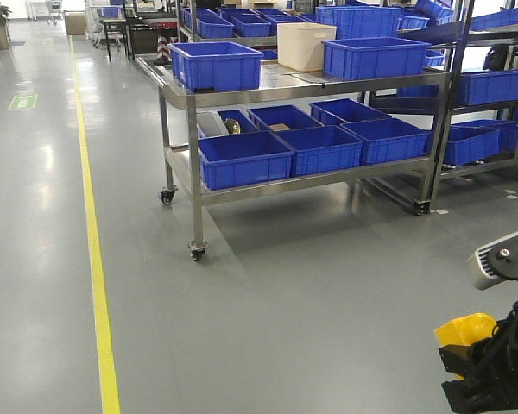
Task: Pick red and yellow blocks into blue bin
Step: 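Drive the base to the large blue bin holding both blocks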
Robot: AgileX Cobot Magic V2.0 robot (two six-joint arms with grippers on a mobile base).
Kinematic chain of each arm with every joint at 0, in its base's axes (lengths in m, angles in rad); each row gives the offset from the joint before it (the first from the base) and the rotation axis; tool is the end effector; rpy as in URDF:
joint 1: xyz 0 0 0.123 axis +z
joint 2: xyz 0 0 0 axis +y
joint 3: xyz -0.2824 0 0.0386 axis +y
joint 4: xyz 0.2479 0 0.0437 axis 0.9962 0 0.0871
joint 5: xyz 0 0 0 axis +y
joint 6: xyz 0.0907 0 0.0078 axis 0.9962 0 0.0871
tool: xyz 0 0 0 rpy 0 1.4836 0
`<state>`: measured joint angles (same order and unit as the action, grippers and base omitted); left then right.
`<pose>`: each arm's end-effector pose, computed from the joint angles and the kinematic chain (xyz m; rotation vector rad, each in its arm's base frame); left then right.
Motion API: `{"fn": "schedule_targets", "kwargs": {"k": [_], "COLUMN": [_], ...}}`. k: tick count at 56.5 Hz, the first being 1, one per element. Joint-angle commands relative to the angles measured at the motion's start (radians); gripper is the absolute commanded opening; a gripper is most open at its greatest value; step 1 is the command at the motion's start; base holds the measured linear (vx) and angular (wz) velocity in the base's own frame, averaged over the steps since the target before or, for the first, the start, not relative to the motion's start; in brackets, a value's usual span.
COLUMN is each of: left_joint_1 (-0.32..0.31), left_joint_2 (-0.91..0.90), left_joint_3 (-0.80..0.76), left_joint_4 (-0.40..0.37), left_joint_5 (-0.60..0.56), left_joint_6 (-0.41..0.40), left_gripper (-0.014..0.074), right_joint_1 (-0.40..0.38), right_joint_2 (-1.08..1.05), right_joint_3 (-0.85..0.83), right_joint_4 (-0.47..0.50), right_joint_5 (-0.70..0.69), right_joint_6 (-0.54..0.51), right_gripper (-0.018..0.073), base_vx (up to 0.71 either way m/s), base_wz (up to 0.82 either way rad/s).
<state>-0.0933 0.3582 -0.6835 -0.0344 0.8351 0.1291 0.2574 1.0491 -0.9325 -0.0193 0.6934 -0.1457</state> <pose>0.0525 -0.0072 0.3414 0.2146 1.9814 -0.0172 0.2055 0.0529 0.3413 -0.4696 2.2451 0.0360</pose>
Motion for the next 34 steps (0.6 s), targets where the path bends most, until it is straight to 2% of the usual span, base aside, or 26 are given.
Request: {"fn": "schedule_targets", "kwargs": {"k": [1,34], "left_joint_1": [-0.005,-0.005], "left_joint_2": [0.015,0.015], "left_joint_3": [-0.023,-0.023], "left_joint_4": [-0.005,-0.005], "left_joint_5": [-0.086,-0.086], "left_joint_6": [-0.008,-0.008], "left_gripper": [0.0272,0.0272], "right_joint_1": [0.001,0.001], "right_joint_2": [-0.019,-0.019], "right_joint_3": [-0.03,-0.03], "right_joint_4": [-0.007,-0.007], "right_joint_5": [-0.066,-0.066], "right_joint_6": [-0.005,-0.005], "right_gripper": [0.0226,0.0226], "base_vx": [0.38,0.39], "base_wz": [-0.05,-0.05]}}
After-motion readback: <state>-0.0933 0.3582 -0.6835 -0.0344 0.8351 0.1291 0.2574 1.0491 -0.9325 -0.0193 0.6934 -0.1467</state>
